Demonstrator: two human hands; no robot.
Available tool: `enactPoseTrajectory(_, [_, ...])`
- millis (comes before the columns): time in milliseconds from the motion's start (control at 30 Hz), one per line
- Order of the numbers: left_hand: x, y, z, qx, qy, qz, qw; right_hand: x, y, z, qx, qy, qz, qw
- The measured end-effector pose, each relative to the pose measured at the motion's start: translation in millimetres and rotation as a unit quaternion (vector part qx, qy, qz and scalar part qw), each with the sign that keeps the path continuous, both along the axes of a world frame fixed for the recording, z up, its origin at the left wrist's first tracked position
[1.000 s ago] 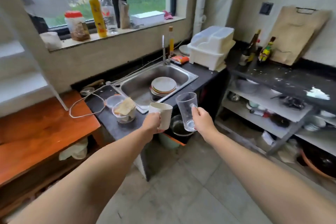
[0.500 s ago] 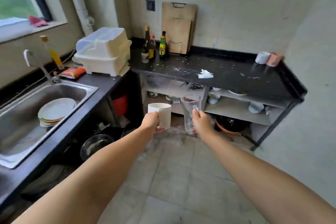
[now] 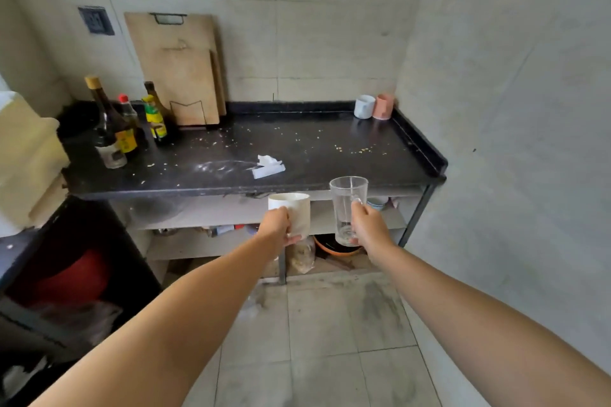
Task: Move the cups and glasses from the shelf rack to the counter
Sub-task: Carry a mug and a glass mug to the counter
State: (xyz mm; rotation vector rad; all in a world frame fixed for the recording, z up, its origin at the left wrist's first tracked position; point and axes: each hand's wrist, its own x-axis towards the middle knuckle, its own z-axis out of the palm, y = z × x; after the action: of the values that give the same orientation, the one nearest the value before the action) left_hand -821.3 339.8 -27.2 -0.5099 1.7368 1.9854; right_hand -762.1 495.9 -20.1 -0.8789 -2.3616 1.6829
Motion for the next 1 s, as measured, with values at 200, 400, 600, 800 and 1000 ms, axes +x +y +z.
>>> enactPoseTrajectory(200, [-91.3, 67.5, 3.4, -0.010, 0.011, -0.044, 0.999, -68.9, 63.3, 10.9, -0.039, 0.004, -0.051, 0.998])
enactPoseTrajectory(400, [-165.5, 120.3, -3.0, -0.015, -0.003, -0.069, 0.997, -145.2, 120.7, 1.8, -0.083, 0.002, -0.093, 0.992])
enactPoseTrajectory(600, [-264.8, 172.4, -11.8, -0.042, 0.012, -0.065, 0.997, -249.7, 184.9, -7.7, -0.126, 0.004, -0.089, 0.988])
enactPoseTrajectory(800, [-362.4, 214.1, -16.9, -0.058, 0.018, -0.026, 0.998, -359.3, 244.4, -17.9, -0.097, -0.040, -0.054, 0.993])
enactPoseTrajectory(1000, [-443.4, 237.2, -44.3, -0.083, -0.005, -0.025, 0.996, -450.9, 264.4, -40.1, -0.169, -0.081, -0.080, 0.979])
